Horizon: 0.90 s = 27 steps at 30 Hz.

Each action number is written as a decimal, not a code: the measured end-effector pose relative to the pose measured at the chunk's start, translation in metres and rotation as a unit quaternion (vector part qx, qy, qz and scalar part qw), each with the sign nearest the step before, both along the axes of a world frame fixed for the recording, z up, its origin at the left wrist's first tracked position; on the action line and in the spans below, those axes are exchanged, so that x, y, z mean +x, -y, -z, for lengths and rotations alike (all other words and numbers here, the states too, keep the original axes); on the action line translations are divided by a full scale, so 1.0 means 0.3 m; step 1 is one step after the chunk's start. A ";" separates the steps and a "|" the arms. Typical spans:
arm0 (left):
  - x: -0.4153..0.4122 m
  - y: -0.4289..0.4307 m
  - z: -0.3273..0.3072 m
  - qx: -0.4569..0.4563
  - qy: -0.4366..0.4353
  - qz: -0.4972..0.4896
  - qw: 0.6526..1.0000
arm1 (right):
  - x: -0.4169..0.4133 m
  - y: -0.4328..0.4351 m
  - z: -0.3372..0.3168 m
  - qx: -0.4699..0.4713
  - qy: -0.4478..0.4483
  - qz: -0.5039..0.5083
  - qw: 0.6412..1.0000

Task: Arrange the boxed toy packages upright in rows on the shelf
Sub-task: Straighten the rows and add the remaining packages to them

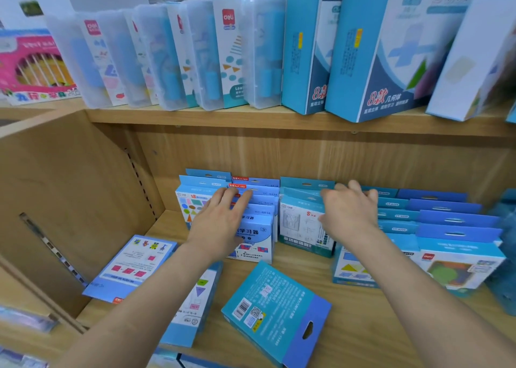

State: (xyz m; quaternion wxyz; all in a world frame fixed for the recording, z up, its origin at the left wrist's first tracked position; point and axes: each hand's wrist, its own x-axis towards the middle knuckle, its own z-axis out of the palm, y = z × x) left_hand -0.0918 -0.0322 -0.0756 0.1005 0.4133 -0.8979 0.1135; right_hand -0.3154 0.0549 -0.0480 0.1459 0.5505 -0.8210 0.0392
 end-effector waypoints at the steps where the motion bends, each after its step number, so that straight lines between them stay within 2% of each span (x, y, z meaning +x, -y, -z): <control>1: -0.005 0.003 -0.005 0.011 -0.005 0.004 1.000 | -0.005 -0.001 0.003 -0.008 -0.005 -0.013 1.000; 8: -0.003 0.011 0.015 0.044 -0.035 0.034 0.998 | -0.018 0.017 -0.001 -0.017 -0.020 -0.051 0.998; 13: -0.009 0.018 0.024 0.066 -0.057 0.035 0.996 | -0.017 0.017 -0.002 -0.016 0.004 -0.046 0.999; 15: -0.023 0.010 0.022 0.071 -0.040 0.019 0.996 | -0.012 -0.010 -0.011 -0.042 0.032 -0.055 0.997; 17: -0.044 -0.015 0.014 0.074 -0.026 0.002 0.997 | -0.035 -0.073 -0.043 -0.111 0.089 -0.053 0.988; 20: -0.089 -0.092 -0.003 0.042 -0.063 0.016 0.997 | -0.140 -0.223 -0.085 -0.239 0.245 0.005 0.940; 22: -0.129 -0.131 -0.006 0.004 -0.087 0.031 0.996 | -0.229 -0.319 -0.072 -0.273 0.309 0.057 0.909; 27: -0.145 -0.106 0.045 0.050 -0.068 -0.021 0.996 | -0.333 -0.447 0.022 -0.250 0.294 0.139 0.912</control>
